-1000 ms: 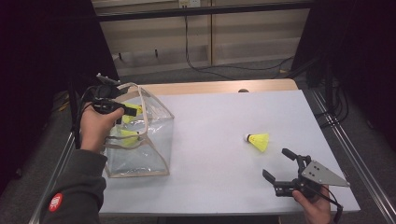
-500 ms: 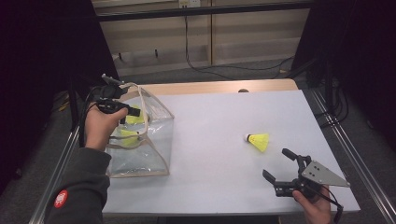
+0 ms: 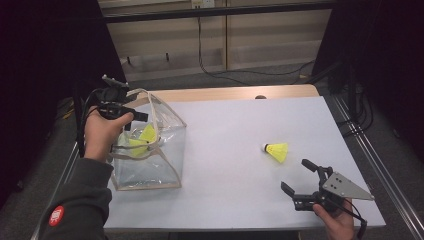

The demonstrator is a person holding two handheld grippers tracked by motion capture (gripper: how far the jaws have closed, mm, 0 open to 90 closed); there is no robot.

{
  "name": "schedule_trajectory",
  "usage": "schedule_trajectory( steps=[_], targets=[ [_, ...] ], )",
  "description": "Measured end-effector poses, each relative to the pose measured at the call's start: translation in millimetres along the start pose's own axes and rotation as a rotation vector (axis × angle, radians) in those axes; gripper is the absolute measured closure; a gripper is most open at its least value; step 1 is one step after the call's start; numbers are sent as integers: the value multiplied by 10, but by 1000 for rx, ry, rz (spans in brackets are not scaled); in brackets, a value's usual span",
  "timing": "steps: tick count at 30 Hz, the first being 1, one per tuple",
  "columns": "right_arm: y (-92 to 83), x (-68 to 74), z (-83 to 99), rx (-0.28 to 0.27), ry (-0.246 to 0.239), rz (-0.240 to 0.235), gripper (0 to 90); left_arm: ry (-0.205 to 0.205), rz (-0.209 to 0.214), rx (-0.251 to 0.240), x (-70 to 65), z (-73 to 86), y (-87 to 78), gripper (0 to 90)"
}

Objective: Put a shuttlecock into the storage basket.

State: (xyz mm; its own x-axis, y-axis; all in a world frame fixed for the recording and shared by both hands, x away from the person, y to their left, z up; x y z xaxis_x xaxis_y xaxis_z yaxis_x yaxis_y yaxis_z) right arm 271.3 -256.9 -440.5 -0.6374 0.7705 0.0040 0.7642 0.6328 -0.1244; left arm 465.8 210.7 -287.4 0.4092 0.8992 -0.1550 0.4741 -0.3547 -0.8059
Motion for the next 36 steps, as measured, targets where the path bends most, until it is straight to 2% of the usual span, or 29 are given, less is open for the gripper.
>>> schedule_trajectory(
  steps=[9, 12, 15, 24, 30, 34, 36],
  targets=[
    [-5, -1, -1, 0, -1, -2, 30, 7, 5, -34, -133, -92, -169, 672],
    [-7, -1, -1, -1, 0, -1, 30, 26, 21, -33, -178, -113, -225, 646],
    [-7, -1, -2, -2, 1, -1, 30, 22, 25, -44, -216, -133, -255, 628],
    [-5, 0, -1, 1, 1, -2, 30, 48, 54, -45, -344, -161, -311, 532],
    [-6, 3, -4, -3, 2, -1, 30, 61, 64, -48, -452, -176, -315, 412],
    [-7, 2, -3, -2, 1, -2, 30, 78, 92, -41, -536, -190, -319, 378],
    [-7, 3, -5, -3, 3, -2, 30, 86, 93, -44, -585, -204, -321, 321]
  ],
)
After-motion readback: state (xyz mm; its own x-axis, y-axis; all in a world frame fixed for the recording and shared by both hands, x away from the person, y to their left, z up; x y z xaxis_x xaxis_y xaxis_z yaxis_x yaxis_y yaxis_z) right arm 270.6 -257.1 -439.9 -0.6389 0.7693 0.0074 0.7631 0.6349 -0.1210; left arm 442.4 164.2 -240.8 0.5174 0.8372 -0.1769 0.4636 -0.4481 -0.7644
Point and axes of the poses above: each handheld gripper's, and its own axes: y roughly forward along the jaws, z roughly out of its underside, x roughly to its left, the point moved 4 cm from there along y, roughly forward along the jaws, and after that the axes turned 4 degrees about -z, right-handed, at the moved point
